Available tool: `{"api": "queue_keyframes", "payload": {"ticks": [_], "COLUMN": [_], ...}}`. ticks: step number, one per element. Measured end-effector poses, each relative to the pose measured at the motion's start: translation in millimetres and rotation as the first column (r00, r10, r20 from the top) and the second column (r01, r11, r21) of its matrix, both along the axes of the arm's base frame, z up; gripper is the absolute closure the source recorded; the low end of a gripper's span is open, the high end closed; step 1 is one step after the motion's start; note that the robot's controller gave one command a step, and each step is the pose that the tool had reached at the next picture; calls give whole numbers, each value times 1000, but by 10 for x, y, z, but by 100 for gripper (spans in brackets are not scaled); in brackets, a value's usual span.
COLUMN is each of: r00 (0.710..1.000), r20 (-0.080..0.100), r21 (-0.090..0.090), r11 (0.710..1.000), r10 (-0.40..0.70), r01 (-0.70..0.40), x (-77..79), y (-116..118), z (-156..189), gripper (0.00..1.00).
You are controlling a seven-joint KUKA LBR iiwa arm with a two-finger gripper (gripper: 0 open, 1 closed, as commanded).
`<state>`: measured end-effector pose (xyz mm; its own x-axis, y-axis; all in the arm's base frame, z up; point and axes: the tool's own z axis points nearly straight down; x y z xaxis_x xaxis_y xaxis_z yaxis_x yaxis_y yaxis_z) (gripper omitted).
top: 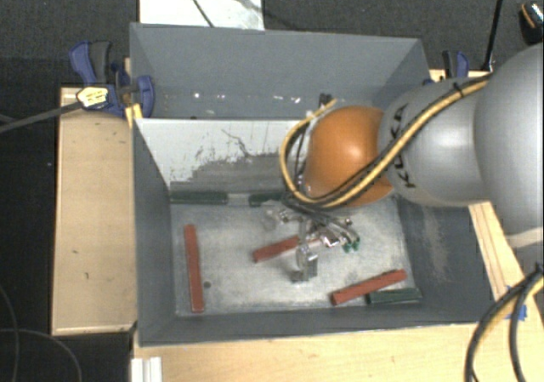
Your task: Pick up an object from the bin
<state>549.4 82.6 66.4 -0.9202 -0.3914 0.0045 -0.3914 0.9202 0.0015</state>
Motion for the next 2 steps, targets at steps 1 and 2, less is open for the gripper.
{"api": "queue_keyframes", "payload": {"ticks": [1, 2], "r00": [1000, 942], "r20": [5, 12], "r21": [2, -2], "r11": [1000, 943], "r10": [-6, 334], "r01": [6, -334], "x": [14, -190], "y": [9, -520], "z": [43, 1418], "gripper": [100, 100]}}
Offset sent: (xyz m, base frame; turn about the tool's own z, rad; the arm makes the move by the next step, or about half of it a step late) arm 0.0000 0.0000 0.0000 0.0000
